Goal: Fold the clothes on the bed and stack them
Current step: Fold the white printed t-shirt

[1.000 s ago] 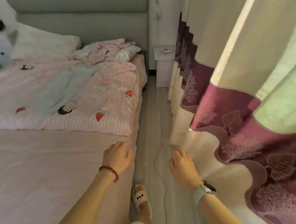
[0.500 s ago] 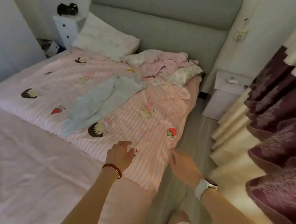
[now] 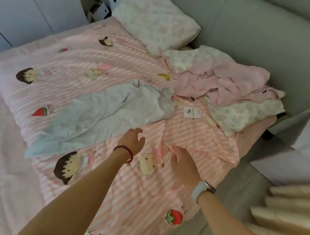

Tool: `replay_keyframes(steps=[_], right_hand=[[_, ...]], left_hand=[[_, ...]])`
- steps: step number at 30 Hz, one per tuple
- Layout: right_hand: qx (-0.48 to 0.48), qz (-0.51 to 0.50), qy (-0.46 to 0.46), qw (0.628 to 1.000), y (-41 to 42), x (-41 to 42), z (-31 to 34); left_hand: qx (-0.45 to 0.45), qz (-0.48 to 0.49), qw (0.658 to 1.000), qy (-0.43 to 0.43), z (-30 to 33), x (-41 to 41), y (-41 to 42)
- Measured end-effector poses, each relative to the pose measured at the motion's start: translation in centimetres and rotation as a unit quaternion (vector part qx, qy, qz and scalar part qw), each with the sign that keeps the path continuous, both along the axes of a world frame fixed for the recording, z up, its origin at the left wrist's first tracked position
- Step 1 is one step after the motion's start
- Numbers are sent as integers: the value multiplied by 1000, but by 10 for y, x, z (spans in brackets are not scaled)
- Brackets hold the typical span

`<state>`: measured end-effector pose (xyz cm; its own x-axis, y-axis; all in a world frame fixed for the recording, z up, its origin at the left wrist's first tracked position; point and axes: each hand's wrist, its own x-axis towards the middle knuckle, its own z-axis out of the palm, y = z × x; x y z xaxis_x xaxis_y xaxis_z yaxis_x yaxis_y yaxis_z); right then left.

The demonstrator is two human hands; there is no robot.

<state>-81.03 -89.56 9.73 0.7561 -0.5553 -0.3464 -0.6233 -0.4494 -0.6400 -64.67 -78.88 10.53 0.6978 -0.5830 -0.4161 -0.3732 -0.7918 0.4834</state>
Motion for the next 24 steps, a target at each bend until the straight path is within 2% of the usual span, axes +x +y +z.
replay_keyframes(steps=[2, 5, 8, 11, 15, 17, 20, 23, 24], right_hand=[[5, -15, -10, 1000, -42, 19, -19], [26, -34, -25, 999, -86, 45, -48], [47, -41, -42, 997, -112, 64, -74], [66, -47, -67, 994, -127, 77, -89], [78, -50, -96, 991, -143, 96, -92], [100, -73, -95, 988, -152, 117, -90], [154, -97, -81, 980, -161, 163, -101], [232, -171, -38, 957, -153, 198, -110], [219, -177, -31, 959, -143, 201, -109]], left_hand=[[22, -6, 1000, 0, -23, 17, -47], [41, -37, 998, -44, -55, 39, -102], [101, -91, 985, -102, -86, 58, -139], [139, -104, 978, -118, -110, 73, -156], [43, -11, 999, -24, -109, 76, -146], [6, 16, 1000, -21, -102, 78, -133], [14, 40, 999, 15, -96, 81, -110], [-10, 100, 995, 14, -89, 77, -83], [-29, 124, 992, 8, -84, 75, -74]])
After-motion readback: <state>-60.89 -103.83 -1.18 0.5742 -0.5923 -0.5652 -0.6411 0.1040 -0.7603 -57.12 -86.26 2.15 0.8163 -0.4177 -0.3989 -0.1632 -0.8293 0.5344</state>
